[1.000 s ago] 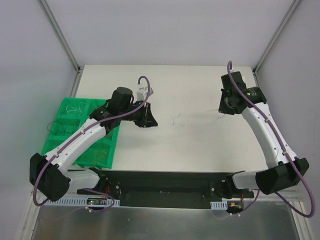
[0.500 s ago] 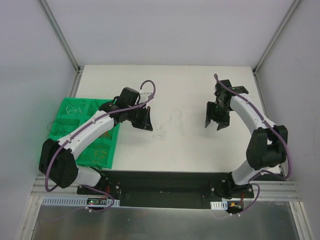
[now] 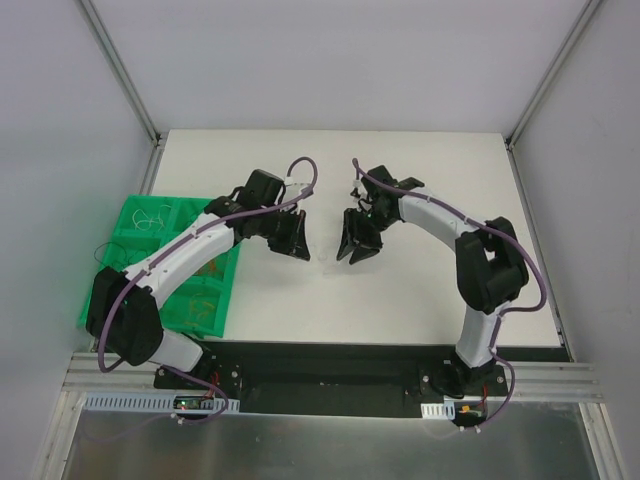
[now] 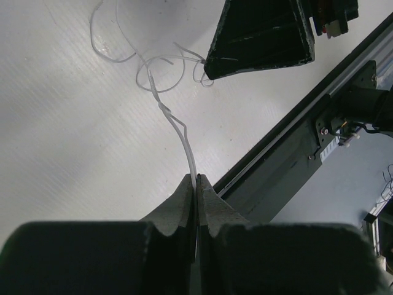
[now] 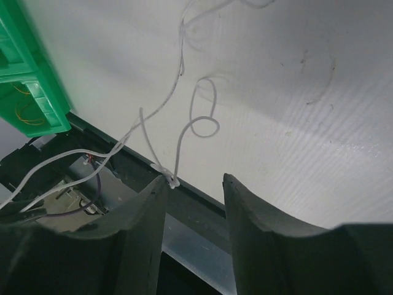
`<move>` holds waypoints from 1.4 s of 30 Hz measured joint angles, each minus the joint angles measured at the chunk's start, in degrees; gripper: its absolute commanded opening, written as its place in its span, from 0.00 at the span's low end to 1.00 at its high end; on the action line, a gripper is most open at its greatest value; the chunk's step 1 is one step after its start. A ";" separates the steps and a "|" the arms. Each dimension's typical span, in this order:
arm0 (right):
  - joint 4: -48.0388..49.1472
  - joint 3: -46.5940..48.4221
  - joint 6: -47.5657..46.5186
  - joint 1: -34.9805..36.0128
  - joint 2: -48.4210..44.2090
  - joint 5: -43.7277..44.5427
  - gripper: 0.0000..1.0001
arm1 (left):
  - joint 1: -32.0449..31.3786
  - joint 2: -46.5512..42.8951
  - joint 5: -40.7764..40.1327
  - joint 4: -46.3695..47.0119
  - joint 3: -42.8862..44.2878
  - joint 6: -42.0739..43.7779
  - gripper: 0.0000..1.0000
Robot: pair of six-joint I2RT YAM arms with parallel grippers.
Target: Untangle the cables
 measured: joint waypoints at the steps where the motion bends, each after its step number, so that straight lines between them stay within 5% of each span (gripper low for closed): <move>1: 0.35 0.35 0.15 0.28 0.70 -0.35 0.38 | 0.00 0.31 0.02 -0.02 0.13 0.11 0.00; 10: 6.62 -2.95 0.31 1.55 -1.90 0.63 0.30 | 0.00 1.81 0.04 -0.59 0.81 0.79 0.00; 18: 11.26 -4.17 1.01 4.26 -2.71 0.81 0.00 | 0.00 2.05 0.42 -1.16 0.92 0.94 0.00; 37: 11.32 -7.34 12.13 0.76 -5.90 6.86 0.00 | 0.00 -2.84 1.66 -1.73 -1.92 2.49 0.01; 42: 17.86 -8.57 12.85 -0.85 -5.90 -1.92 0.00 | 0.07 -2.97 2.54 -3.32 -2.34 3.45 0.55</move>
